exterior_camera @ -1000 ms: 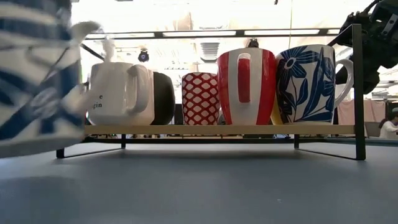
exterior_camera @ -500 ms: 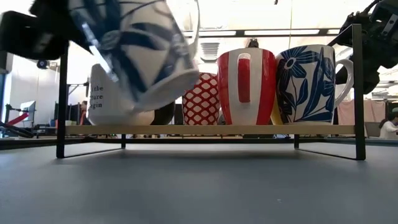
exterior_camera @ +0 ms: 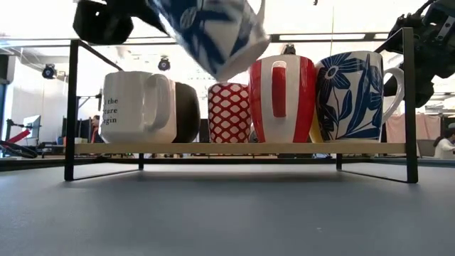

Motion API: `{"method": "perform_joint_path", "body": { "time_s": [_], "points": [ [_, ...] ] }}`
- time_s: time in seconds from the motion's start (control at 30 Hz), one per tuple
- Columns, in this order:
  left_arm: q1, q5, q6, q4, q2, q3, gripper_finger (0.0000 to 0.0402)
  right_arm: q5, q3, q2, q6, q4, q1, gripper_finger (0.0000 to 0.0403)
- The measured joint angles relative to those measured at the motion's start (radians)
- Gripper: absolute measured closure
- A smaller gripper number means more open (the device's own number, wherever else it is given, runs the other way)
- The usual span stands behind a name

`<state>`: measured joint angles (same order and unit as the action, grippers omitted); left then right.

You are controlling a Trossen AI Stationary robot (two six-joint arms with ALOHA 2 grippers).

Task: Place coffee mugs
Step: Put the blue mug on the shelf

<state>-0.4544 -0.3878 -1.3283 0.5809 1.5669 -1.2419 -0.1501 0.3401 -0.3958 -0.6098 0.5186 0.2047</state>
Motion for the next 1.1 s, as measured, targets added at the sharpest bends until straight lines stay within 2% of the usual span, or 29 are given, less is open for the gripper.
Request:
{"method": "perform_joint_path", "body": {
  "time_s": [0.17,0.47,0.87,1.1],
  "points": [
    [0.041,0.003,0.074,0.109,0.0,-0.037,0.0393,0.0,0.0,0.0,0.0,0.0,0.0,0.0344],
    [0.127,0.004,0.346,0.128,0.0,-0.073,0.0392,0.0,0.0,0.0,0.0,0.0,0.0,0.0344],
    [0.156,0.004,0.755,0.139,0.0,-0.073,0.0392,0.0,0.0,0.0,0.0,0.0,0.0,0.0344],
    [0.186,0.002,0.907,0.136,0.0,-0.072,0.0392,0.0,0.0,0.0,0.0,0.0,0.0,0.0344]
  ]
}}
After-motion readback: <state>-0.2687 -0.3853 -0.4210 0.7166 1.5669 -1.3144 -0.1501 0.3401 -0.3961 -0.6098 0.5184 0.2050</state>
